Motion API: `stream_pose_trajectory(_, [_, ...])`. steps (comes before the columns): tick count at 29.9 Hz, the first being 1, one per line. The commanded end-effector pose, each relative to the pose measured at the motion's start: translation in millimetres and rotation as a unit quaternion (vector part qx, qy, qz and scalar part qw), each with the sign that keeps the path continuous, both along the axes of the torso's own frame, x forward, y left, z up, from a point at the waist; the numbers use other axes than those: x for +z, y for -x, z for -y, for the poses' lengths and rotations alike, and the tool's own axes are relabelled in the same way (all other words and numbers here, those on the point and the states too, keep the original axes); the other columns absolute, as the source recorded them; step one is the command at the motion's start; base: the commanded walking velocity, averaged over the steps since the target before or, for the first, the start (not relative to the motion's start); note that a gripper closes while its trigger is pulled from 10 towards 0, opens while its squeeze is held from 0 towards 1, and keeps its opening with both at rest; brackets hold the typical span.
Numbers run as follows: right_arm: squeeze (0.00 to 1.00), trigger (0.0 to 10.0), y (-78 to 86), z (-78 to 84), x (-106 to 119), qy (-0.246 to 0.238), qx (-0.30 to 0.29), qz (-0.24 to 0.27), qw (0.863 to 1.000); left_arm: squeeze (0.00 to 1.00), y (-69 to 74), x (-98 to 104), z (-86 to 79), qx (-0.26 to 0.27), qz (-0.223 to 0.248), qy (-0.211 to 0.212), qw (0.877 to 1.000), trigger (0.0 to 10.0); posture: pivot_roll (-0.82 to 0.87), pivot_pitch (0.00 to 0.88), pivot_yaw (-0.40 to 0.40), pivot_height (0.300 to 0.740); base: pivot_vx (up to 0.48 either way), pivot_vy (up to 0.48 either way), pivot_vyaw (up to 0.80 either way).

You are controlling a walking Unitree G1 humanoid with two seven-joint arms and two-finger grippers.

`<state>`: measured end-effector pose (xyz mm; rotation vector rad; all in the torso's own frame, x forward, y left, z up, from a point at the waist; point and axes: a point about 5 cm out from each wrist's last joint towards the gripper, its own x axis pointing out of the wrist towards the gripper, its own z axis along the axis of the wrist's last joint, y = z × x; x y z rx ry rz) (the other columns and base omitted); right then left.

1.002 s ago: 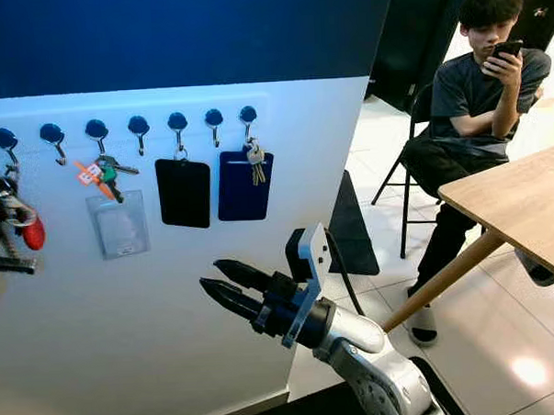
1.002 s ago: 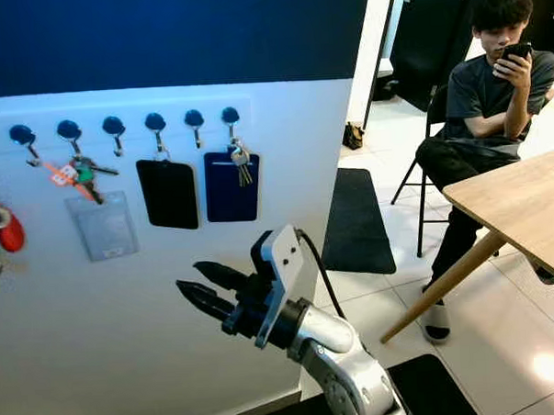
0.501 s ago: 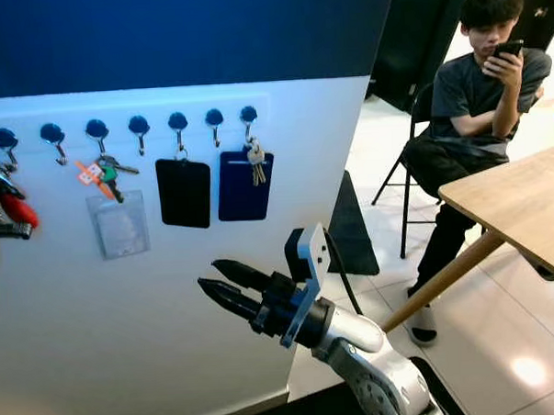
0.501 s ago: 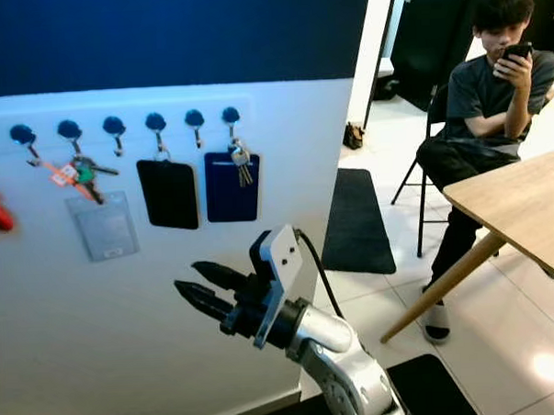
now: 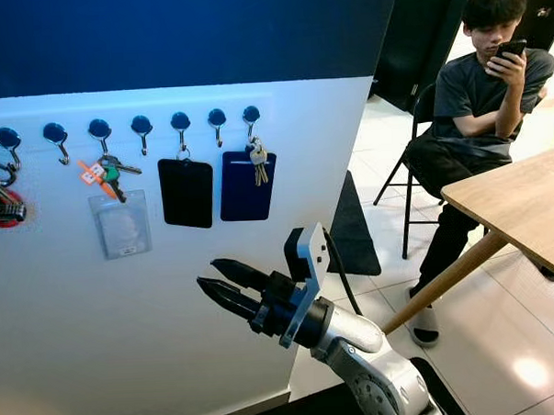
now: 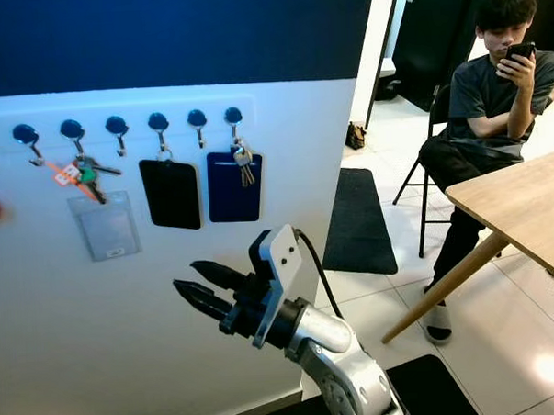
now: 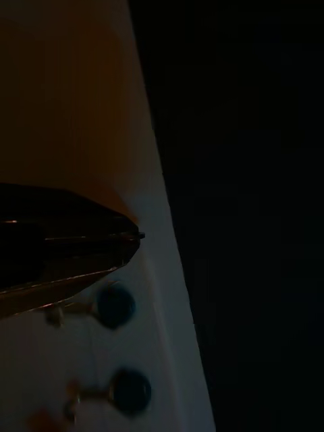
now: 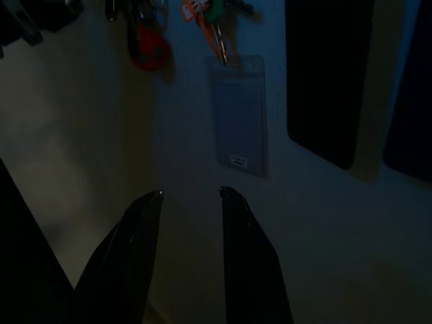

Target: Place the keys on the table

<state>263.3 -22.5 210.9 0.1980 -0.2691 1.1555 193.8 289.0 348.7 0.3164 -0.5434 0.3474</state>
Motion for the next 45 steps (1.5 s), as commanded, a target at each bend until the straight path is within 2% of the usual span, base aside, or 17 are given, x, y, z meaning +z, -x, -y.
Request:
stream_pose_trajectory(1, [0.0, 10.0, 1.7, 1.8, -3, 0.0, -0.001, -0.007, 1.0, 0.0, 4.1, -17, -8.6, -0.011, -0.038, 0.017, 0.999, 10.0, 0.29, 0.147, -0.057, 0.74, 0.0, 0.0, 0.0])
stream_pose_trajectory(3, [0.0, 10.0, 1.8, 2.0, -4, 0.0, -0.001, -0.008, 1.0, 0.0, 5.1, -24, -9.1, -0.021, -0.055, 0.018, 0.998, 10.0, 0.29, 0.148, -0.057, 0.74, 0.0, 0.0, 0.0])
stream_pose_trajectory(4, [0.0, 10.0, 1.5, 2.4, -5, 0.001, -0.001, -0.009, 1.0, 0.0, 7.6, -38, -10.5, -0.033, -0.089, 0.021, 0.995, 10.0, 0.29, 0.149, -0.06, 0.74, 0.0, 0.0, 0.0])
stream_pose_trajectory(8, [0.0, 10.0, -0.1, 3.8, -8, 0.005, -0.005, -0.014, 1.0, 0.0, 12.1, -59, -6.7, -0.063, -0.14, 0.026, 0.988, 10.0, 0.3, 0.151, -0.067, 0.74, 0.0, 0.0, 0.0])
stream_pose_trajectory(11, [0.0, 10.0, -1.0, 4.7, -9, 0.007, -0.007, -0.016, 1.0, 0.0, 13.2, -65, -3.7, -0.072, -0.151, 0.029, 0.985, 10.0, 0.3, 0.152, -0.069, 0.74, 0.0, 0.0, 0.0])
stream_pose_trajectory(15, [0.0, 10.0, -10.8, 14.7, -24, 0.027, -0.054, -0.029, 0.998, 0.0, 11.7, -91, 24.7, -0.127, -0.198, 0.04, 0.971, 10.0, 0.3, 0.154, -0.075, 0.74, 0.0, 0.0, 0.0])
stream_pose_trajectory(16, [0.0, 10.0, -10.8, 14.7, -24, 0.027, -0.054, -0.029, 0.998, 0.0, 11.7, -91, 24.7, -0.127, -0.198, 0.04, 0.971, 10.0, 0.3, 0.154, -0.075, 0.74, 0.0, 0.0, 0.0])
stream_pose_trajectory(19, [0.0, 10.0, -18.3, 22.6, -34, 0.037, -0.103, -0.04, 0.993, 0.0, 5.6, -109, 37.7, -0.14, -0.224, 0.042, 0.964, 10.0, 0.3, 0.153, -0.075, 0.74, 0.0, 0.0, 0.0])
stream_pose_trajectory(23, [0.0, 10.0, -31.8, 43.7, -64, 0.064, -0.224, -0.071, 0.97, 0.0, -8.2, -135, 53.7, -0.143, -0.25, 0.056, 0.956, 10.0, 0.29, 0.153, -0.069, 0.74, 0.0, 0.0, 0.0])
stream_pose_trajectory(24, [0.0, 10.0, -31.8, 43.7, -64, 0.064, -0.224, -0.071, 0.97, 0.0, -8.2, -135, 53.7, -0.143, -0.25, 0.056, 0.956, 10.0, 0.29, 0.153, -0.069, 0.74, 0.0, 0.0, 0.0])
stream_pose_trajectory(29, [0.0, 10.0, -33.2, 72.0, -82, 0.083, -0.338, -0.061, 0.935, 0.0, -20.9, -169, 63.9, -0.11, -0.274, 0.126, 0.947, 10.0, 0.25, 0.154, -0.051, 0.74, 0.0, 0.0, 0.0])
stream_pose_trajectory(36, [0.0, 10.0, -30.3, 89.9, -95, 0.089, -0.386, -0.07, 0.916, 0.0, -20.5, -198, 72.0, -0.076, -0.312, 0.132, 0.938, 10.0, 0.25, 0.153, -0.054, 0.74, 0.0, 0.0, 0.0])
stream_pose_trajectory(37, [0.0, 10.0, -28.0, 96.3, -107, 0.1, -0.401, -0.082, 0.907, 0.0, -19.7, -212, 78.8, -0.075, -0.33, 0.129, 0.932, 10.0, 0.24, 0.153, -0.057, 0.74, 0.0, 0.0, 0.0])
stream_pose_trajectory(38, [0.0, 10.0, -28.0, 96.3, -107, 0.1, -0.401, -0.082, 0.907, 0.0, -19.7, -212, 78.8, -0.075, -0.33, 0.129, 0.932, 10.0, 0.24, 0.153, -0.057, 0.74, 0.0, 0.0, 0.0])
stream_pose_trajectory(41, [0.0, 10.0, -19.6, 104.5, -131, 0.129, -0.415, -0.102, 0.895, 0.0, -19.0, -228, 87.7, -0.069, -0.346, 0.134, 0.926, 10.0, 0.24, 0.155, -0.064, 0.74, 0.0, 0.0, 0.0])
stream_pose_trajectory(43, [0.0, 10.0, -16.1, 106.7, -138, 0.133, -0.417, -0.113, 0.892, 0.0, -19.9, -229, 89.2, -0.063, -0.339, 0.143, 0.928, 10.0, 0.24, 0.154, -0.067, 0.74, 0.0, 0.0, 0.0])
stream_pose_trajectory(45, [0.0, 10.0, -13.6, 105.1, -141, 0.133, -0.404, -0.12, 0.897, 0.0, -20.6, -228, 90.5, -0.063, -0.335, 0.144, 0.929, 10.0, 0.24, 0.154, -0.069, 0.74, 0.0, 0.0, 0.0])
